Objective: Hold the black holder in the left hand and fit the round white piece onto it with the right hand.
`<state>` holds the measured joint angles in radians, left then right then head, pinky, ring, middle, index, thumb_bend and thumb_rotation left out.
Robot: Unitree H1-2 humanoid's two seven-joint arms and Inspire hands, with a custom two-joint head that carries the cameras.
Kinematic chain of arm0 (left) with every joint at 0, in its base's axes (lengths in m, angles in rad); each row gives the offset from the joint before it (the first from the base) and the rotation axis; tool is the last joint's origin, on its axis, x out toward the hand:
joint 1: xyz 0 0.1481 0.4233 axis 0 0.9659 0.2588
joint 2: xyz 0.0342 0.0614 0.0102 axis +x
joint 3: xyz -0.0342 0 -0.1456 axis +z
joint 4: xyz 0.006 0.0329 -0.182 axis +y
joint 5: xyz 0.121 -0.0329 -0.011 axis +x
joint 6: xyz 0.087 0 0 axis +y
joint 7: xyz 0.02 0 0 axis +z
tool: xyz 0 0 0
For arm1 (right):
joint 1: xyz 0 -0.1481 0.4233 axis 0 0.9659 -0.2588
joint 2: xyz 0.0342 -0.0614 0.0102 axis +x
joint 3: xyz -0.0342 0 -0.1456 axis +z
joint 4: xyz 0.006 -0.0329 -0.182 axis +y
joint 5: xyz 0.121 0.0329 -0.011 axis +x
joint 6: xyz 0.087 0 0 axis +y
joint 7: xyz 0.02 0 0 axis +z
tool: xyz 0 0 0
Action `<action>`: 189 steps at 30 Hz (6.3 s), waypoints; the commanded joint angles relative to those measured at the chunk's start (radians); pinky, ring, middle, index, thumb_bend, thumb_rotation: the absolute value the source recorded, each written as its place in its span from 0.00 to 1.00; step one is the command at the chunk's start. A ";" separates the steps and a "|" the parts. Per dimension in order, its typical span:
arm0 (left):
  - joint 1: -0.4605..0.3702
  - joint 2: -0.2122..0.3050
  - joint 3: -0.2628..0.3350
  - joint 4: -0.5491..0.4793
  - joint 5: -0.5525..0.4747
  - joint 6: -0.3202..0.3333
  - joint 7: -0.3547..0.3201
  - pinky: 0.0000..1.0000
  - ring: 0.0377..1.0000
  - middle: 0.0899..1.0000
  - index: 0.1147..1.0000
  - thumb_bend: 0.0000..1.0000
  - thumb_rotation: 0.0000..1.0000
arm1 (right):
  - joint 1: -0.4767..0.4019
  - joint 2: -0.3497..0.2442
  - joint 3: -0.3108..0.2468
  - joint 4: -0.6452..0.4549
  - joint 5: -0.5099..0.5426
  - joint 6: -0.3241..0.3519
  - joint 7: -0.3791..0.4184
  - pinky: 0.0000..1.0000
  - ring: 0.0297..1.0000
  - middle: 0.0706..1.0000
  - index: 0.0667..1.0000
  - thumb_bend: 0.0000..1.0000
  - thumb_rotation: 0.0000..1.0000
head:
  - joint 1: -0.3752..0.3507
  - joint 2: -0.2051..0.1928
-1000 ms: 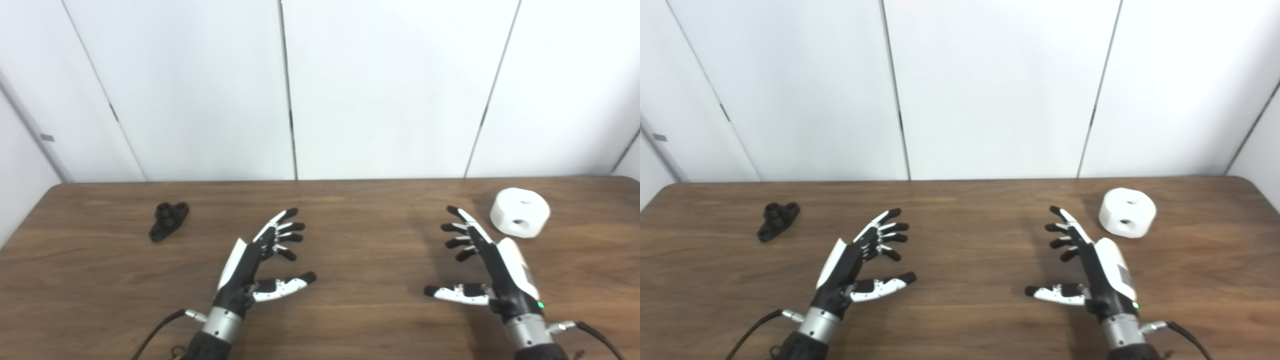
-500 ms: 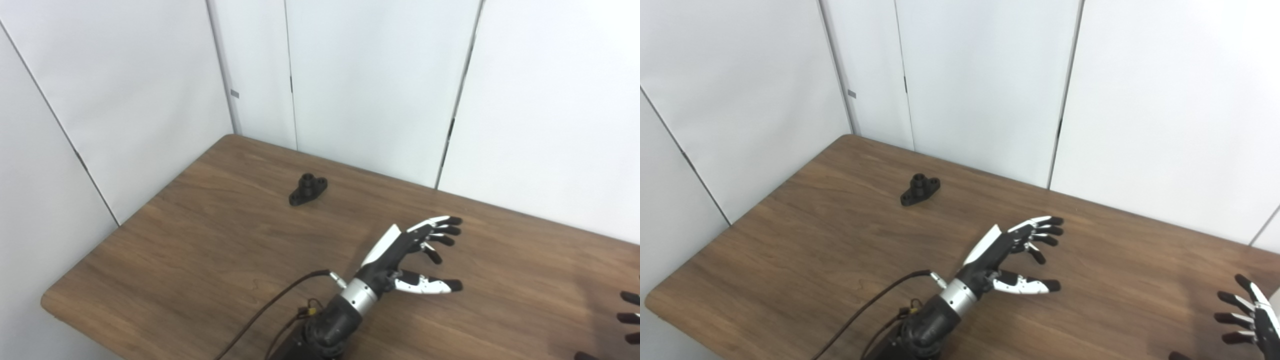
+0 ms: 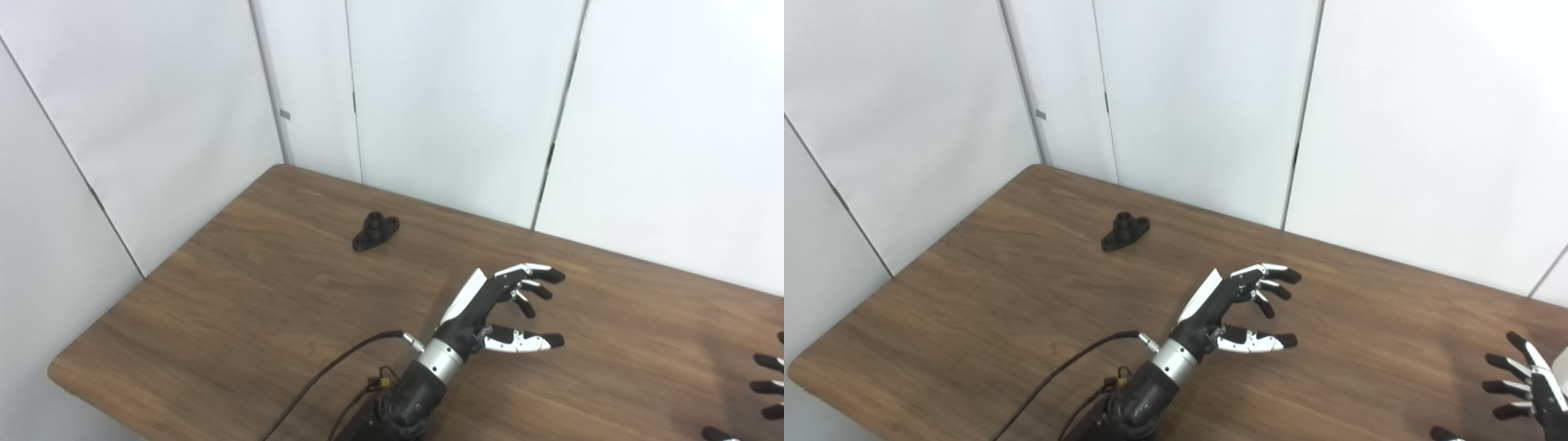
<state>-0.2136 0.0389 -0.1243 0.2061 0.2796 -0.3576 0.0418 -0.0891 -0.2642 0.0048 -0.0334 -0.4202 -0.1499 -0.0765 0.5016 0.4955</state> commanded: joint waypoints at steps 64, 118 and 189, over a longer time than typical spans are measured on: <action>-0.211 0.447 0.164 0.002 0.462 0.591 0.160 0.90 1.00 1.00 0.78 1.00 0.38 | -0.019 -0.048 -0.040 -0.067 0.040 -0.003 0.040 0.40 0.58 0.76 0.91 0.65 0.14 | 0.009 0.037; -0.302 0.438 0.010 0.440 0.301 0.472 0.213 0.88 1.00 0.93 0.55 0.80 0.35 | 0.024 -0.049 -0.058 -0.121 0.037 0.014 0.048 0.39 0.57 0.76 0.89 0.63 0.13 | -0.026 0.074; -0.130 0.269 -0.433 0.077 0.394 0.078 -0.183 0.78 0.92 0.87 0.42 0.52 0.07 | -0.024 0.027 -0.021 -0.283 -0.087 0.196 0.067 0.48 0.60 0.75 0.87 0.62 0.10 | -0.595 0.201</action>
<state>-0.3702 0.3084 -0.5115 0.2302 0.6306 -0.2910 -0.0752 -0.0788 -0.2372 -0.0154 -0.2766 -0.5031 0.0490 -0.0050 -0.0935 0.6949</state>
